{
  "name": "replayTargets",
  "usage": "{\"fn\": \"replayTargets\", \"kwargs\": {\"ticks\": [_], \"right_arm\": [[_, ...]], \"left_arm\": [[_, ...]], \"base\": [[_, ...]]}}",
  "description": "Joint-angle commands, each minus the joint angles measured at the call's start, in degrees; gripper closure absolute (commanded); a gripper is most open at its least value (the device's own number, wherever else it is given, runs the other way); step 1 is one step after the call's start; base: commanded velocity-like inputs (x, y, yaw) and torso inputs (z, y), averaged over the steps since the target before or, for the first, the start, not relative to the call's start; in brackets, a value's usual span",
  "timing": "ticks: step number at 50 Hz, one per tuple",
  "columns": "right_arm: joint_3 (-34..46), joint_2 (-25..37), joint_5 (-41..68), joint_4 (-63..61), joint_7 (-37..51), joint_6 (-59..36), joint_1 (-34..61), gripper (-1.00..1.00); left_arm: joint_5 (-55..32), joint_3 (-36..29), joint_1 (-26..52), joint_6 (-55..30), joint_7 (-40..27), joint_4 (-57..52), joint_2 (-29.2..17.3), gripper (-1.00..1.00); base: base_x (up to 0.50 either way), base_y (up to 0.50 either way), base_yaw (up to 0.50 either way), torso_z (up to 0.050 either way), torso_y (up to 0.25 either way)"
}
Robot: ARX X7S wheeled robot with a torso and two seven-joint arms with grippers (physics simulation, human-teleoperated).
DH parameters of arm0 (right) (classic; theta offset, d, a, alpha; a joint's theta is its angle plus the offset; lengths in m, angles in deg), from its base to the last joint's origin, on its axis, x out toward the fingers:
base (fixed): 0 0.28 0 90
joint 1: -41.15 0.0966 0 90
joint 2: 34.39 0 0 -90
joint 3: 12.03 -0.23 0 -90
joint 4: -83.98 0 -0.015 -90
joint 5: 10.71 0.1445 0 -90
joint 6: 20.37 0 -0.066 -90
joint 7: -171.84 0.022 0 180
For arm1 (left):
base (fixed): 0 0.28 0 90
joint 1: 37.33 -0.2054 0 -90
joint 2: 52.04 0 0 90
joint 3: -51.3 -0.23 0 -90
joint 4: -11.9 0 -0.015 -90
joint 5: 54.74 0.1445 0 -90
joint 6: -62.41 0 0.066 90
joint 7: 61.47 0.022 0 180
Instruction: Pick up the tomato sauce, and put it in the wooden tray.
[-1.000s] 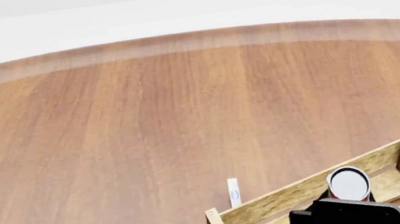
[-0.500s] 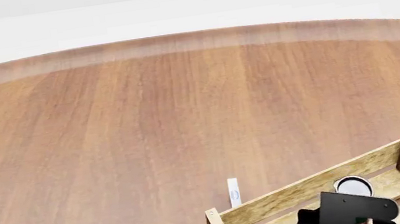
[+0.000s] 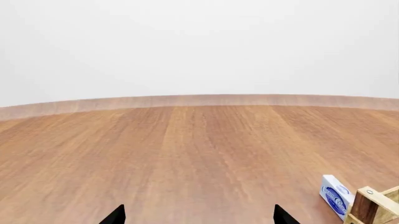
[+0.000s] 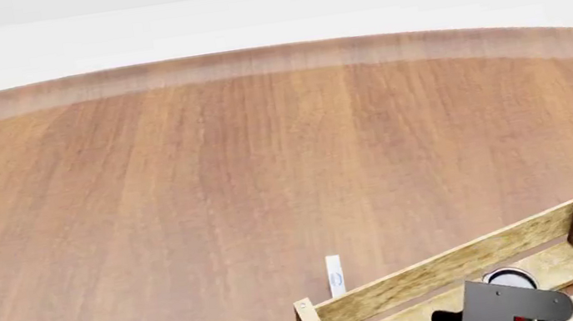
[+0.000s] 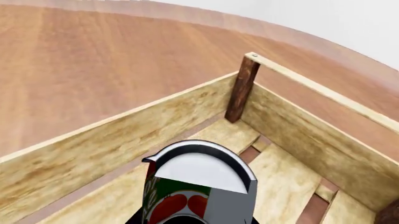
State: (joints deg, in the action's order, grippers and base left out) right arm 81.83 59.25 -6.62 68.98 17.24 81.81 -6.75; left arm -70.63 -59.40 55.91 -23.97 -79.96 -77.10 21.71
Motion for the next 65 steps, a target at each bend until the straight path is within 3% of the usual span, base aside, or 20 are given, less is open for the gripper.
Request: {"fn": "replayTargets", "kwargs": {"ticks": [1, 32, 33, 65], "right_arm": [[-2.17, -0.17, -2.97, -0.02, -0.63, -3.94, 0.75, 1.00], [-4.26, -0.04, -3.81, -0.02, -1.39, -5.09, 1.03, 1.00], [-4.30, -0.04, -3.80, -0.02, -1.38, -5.08, 1.04, -1.00], [-4.45, -0.13, -3.96, -0.02, -1.94, -5.32, 1.01, -1.00]], "left_arm": [[-0.14, -0.18, 0.04, 0.03, -0.18, -0.02, -0.12, -1.00], [-0.48, -0.66, 0.18, 0.19, -0.54, 0.03, -0.46, -1.00], [-0.46, -0.66, 0.18, 0.24, -0.58, 0.05, -0.46, -1.00], [-0.80, -1.13, 0.32, 0.37, -0.96, 0.09, -0.78, -1.00]], "base": [[0.00, 0.00, 0.00, 0.000, 0.000], [0.00, 0.00, 0.00, 0.000, 0.000], [0.00, 0.00, 0.00, 0.000, 0.000], [0.00, 0.00, 0.00, 0.000, 0.000]]}}
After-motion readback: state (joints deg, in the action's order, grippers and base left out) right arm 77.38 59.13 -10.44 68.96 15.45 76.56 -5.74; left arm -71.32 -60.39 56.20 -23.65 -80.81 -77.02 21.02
